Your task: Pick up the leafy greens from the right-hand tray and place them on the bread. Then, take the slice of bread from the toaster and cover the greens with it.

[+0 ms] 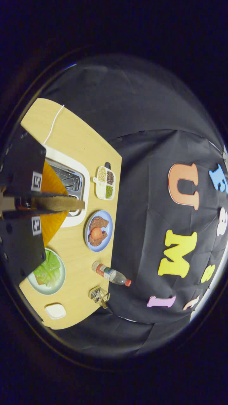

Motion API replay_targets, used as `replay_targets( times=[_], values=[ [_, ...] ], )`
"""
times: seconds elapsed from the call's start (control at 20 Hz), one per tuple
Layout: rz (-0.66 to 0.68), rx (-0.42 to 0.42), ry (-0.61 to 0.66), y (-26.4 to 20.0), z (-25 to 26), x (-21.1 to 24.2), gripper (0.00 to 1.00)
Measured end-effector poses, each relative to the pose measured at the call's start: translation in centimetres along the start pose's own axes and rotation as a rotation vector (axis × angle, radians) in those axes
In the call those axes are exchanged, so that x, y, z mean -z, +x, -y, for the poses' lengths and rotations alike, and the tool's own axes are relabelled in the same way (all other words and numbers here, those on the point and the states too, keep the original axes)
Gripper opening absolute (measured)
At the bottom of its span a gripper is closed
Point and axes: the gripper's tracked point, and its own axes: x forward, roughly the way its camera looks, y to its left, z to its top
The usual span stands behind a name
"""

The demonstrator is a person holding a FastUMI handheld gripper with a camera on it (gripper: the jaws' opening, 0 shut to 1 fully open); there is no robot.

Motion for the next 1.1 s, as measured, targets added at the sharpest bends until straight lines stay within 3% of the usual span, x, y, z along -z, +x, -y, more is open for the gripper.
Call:
replay_targets(
  times=[0.4, 0.7, 0.9, 1.1],
  values=[
    [0.064, -0.093, 0.019, -3.2, 0.1, -4.1, 0.13],
    [0.106, -0.203, 0.159, -8.0, 2.4, -7.8, 0.13],
    [0.162, -0.17, 0.204, -10.1, 8.0, -10.1, 0.13],
    [0.183, -0.09, 0.244, -10.1, 14.5, -9.4, 0.13]
  ],
)
